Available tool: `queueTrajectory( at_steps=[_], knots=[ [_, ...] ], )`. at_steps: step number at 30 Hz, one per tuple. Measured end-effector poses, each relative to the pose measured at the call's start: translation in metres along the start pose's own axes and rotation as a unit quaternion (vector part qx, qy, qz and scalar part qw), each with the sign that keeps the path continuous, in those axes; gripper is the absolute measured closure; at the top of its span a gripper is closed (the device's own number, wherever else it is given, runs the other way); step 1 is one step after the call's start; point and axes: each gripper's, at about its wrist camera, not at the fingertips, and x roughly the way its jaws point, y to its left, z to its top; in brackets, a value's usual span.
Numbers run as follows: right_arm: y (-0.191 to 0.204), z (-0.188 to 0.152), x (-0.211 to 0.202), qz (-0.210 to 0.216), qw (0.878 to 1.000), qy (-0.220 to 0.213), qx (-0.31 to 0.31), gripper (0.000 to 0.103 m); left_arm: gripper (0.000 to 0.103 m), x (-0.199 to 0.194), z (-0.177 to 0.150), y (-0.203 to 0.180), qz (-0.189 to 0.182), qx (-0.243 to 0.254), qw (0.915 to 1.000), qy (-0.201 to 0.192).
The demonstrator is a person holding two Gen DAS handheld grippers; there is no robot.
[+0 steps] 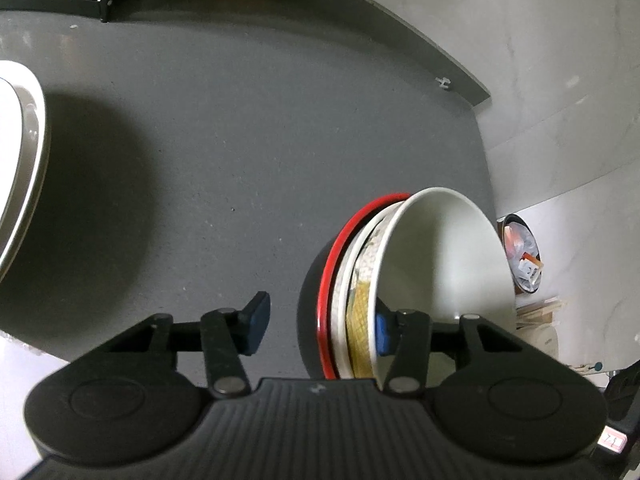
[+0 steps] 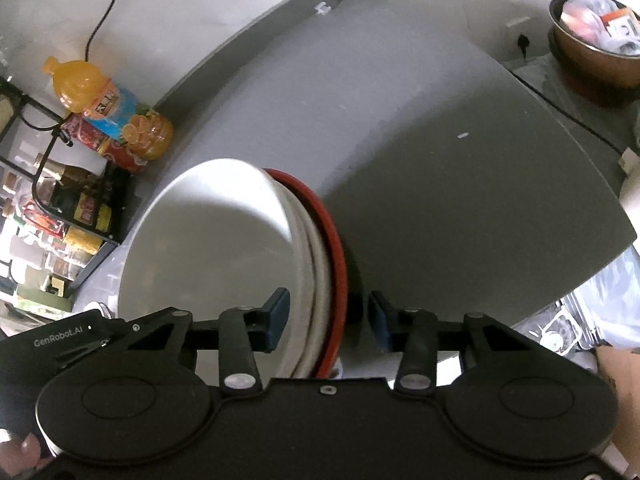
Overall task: Organize plates and bowls
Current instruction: 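Lift and carry the nested bowls with both tools over the plate stack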
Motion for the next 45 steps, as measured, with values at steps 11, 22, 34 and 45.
queueTrajectory(
  at_steps=[11, 22, 34, 45],
  knots=[
    [-0.004, -0.003, 0.003, 0.010, 1.000, -0.005, 0.004, 0.068, 0.067, 0.019, 0.005, 0.013, -0.038, -0.038, 0.9979, 0.036],
    [0.008, -0.002, -0.004, 0.017, 1.000, -0.018, 0.003, 0.068, 0.066, 0.010, 0.010, 0.017, -0.052, -0.023, 0.9978, 0.033],
    [0.068, -0.002, -0.003, 0.036, 0.999, -0.021, -0.010, 0.068, 0.066, -0.040, 0.030, 0.050, -0.055, -0.020, 0.9983, 0.001],
    [0.151, -0.017, 0.013, 0.053, 0.998, -0.009, -0.040, 0.068, 0.069, -0.088, 0.058, 0.104, -0.037, -0.026, 0.9986, -0.028]
  ],
)
